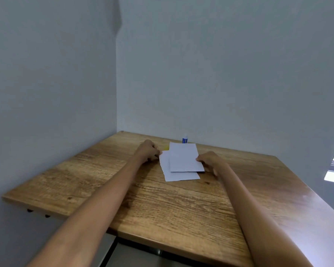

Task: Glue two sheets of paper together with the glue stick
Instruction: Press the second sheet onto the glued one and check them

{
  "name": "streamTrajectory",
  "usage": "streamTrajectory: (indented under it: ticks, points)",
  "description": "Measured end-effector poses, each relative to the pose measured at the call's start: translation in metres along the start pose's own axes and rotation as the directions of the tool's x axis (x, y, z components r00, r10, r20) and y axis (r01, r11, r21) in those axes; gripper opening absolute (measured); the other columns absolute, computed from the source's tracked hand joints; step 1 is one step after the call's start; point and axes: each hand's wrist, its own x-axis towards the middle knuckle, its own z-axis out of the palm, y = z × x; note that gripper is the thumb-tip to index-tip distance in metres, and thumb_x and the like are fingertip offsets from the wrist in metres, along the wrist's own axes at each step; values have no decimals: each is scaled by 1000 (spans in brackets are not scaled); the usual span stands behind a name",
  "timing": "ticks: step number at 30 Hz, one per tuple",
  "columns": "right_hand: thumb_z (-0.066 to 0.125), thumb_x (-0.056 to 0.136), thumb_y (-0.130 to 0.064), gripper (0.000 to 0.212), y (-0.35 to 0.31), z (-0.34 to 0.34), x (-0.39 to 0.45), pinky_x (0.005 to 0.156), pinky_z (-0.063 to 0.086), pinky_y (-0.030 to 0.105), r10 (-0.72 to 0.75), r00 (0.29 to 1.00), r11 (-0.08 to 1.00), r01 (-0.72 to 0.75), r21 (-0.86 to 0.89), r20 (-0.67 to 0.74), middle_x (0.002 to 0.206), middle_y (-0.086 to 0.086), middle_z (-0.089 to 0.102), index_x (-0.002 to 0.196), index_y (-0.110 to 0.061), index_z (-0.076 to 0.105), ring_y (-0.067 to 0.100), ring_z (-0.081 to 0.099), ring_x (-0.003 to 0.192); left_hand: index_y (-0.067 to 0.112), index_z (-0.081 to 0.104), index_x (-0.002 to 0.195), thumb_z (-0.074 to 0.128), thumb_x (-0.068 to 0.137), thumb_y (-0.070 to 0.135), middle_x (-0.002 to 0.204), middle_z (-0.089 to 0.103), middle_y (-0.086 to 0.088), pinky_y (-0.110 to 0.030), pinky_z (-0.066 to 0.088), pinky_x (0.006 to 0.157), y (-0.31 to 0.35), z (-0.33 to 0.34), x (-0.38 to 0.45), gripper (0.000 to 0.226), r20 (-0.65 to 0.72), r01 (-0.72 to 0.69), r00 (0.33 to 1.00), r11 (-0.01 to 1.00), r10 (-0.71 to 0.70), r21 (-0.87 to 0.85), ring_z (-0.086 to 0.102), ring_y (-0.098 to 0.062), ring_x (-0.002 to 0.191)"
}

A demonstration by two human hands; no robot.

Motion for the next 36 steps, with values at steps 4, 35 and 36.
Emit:
streamTrajectory:
  ticks: [4, 35, 36]
  points:
    - [53, 85, -4, 22, -1, 8, 2, 47, 30, 26, -31, 996, 989, 19, -144, -79, 65, 7, 48, 66, -8, 43, 17, 43, 54, 9, 56, 77, 65, 83, 5, 67, 63, -8, -19, 42, 36, -10, 1, -2, 12, -11, 17, 1000, 966, -20, -258, 56, -11, 39]
    - [62, 87, -13, 25, 11, 19, 3, 60, 39, 26, -227, 972, 973, 229, 22, -65, 87, 13, 66, 92, 11, 63, 21, 58, 78, -9, 59, 114, 59, 85, -9, 80, 65, -11, -24, 58, 56, -20, -3, 9, 29, 99, 116, 993, 762, -68, -637, 63, -19, 67]
    - [62, 87, -13, 28, 11, 19, 4, 60, 38, 28, -225, 972, 974, 227, 15, -71, 90, 16, 66, 95, 14, 62, 22, 57, 78, -8, 59, 115, 57, 86, -9, 80, 65, -11, -24, 58, 58, -20, -3, 9, 29, 109, 123, 992, 762, -69, -636, 62, -18, 68]
